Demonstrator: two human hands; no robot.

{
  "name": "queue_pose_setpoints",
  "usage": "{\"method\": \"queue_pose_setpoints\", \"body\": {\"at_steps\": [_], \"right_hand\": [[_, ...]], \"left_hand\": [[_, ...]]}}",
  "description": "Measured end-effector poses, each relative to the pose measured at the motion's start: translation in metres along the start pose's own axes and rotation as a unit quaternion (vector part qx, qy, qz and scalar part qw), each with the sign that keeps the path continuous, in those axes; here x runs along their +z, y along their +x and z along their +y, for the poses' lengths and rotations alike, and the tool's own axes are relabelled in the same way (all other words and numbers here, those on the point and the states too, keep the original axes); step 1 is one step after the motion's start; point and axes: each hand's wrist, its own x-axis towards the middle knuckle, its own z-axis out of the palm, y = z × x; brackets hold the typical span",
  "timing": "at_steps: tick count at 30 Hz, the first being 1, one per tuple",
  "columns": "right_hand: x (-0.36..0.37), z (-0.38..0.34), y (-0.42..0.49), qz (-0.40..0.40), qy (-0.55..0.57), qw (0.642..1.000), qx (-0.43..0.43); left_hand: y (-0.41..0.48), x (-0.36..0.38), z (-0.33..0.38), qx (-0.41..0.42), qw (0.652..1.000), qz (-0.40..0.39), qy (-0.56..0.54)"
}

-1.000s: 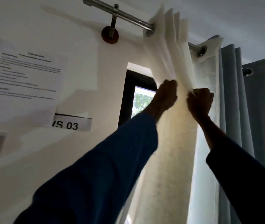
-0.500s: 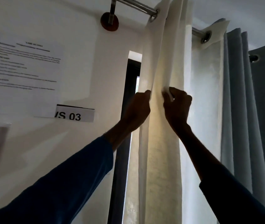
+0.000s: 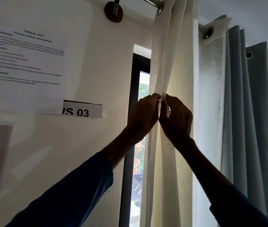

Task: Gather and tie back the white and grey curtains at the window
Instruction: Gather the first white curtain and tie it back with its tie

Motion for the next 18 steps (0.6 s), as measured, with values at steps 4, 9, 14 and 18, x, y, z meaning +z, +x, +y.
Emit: {"method": "queue_pose_setpoints", "body": {"at_steps": [4,9,14,18], "right_hand": [[-0.014,-0.004,-0.002,-0.017,-0.088,0.995,-0.036],[-0.024,-0.006,-0.01,-0.053,-0.104,0.991,-0.059],[-0.036,-0.007,-0.011,-0.051,-0.085,0.993,-0.068],[-0.042,-0.006,-0.011,-0.061,-0.082,0.992,-0.078]], "left_hand": [[0.006,-0.005,0.008,-0.036,0.998,-0.007,-0.047],[0.012,-0.008,0.018,-0.084,0.992,-0.026,-0.091],[0.017,-0.009,0.025,-0.153,0.982,-0.017,-0.105],[0.021,-0.01,0.041,-0.191,0.974,0.022,-0.12]]}}
